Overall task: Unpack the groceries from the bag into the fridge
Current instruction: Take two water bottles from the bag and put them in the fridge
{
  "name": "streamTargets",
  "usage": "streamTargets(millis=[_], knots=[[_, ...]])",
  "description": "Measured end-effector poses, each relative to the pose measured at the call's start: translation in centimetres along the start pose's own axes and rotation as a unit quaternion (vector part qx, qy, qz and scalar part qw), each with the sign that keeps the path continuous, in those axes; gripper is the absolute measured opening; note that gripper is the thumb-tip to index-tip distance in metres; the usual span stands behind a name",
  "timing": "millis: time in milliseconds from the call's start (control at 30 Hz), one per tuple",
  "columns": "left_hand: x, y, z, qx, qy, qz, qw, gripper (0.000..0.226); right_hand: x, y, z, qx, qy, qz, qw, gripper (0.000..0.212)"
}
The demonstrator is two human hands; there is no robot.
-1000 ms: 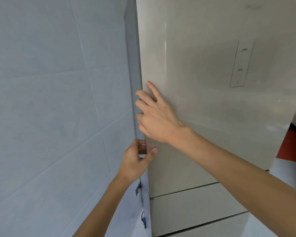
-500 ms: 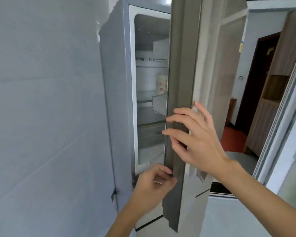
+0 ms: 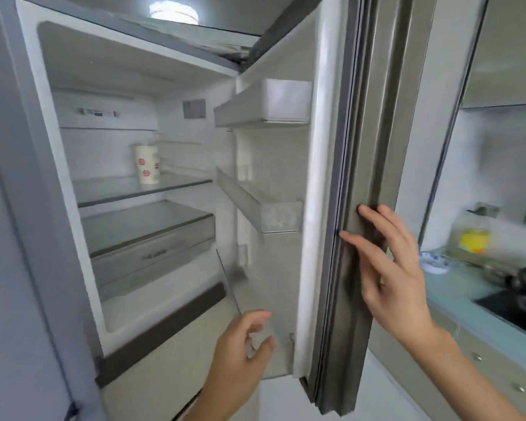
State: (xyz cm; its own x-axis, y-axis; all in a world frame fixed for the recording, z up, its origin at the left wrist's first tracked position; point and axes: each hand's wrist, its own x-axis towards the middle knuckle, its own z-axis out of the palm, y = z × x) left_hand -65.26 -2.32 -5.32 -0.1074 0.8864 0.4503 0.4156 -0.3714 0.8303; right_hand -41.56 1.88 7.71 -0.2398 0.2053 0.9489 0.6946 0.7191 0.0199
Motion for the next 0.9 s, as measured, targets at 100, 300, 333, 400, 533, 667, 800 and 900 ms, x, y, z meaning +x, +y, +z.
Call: streamTargets(millis=[100,300,333,400,533,667,800,900], knots=[[1.9,-1.1,3.1,0.083,-0.021,0.088,0.992,0.031,-0.8,4.3,-1.5,-0.031,0.005,0.067,0.997,0.055],[5.6,-1.5,10.7,0.308,-0.224,0.126,0.916,0.056,-0.9,12.4,-3.4,0.009,-0.009,0.262,0.965,0.034],[6.5,-1.1,12.0,0.329,-0.240,0.135,0.903,0.059,-0.9,13.7,-3.3,0.026,-0.019,0.300,0.954,0.037],[8.4,-0.6,14.6,0.353,-0.258,0.148,0.887,0.064,-1.0,16.4,-2.6,0.046,-0.051,0.358,0.931,0.048],[12.8,-0.3,20.4,0.378,-0.267,0.158,0.872,0.068,-0.9,22.0,-1.1,0.043,-0.116,0.404,0.906,0.058],[16.3,-0.1,25.3,0.406,-0.256,0.159,0.862,0.069,-1.2,25.9,0.3,0.028,-0.202,0.385,0.900,0.063],[18.7,0.2,28.2,0.426,-0.244,0.155,0.857,0.069,-1.3,28.0,1.8,0.021,-0.237,0.363,0.901,0.065],[19.6,-0.1,29.2,0.430,-0.246,0.155,0.855,0.071,-1.6,28.7,2.4,0.012,-0.267,0.356,0.896,0.063]])
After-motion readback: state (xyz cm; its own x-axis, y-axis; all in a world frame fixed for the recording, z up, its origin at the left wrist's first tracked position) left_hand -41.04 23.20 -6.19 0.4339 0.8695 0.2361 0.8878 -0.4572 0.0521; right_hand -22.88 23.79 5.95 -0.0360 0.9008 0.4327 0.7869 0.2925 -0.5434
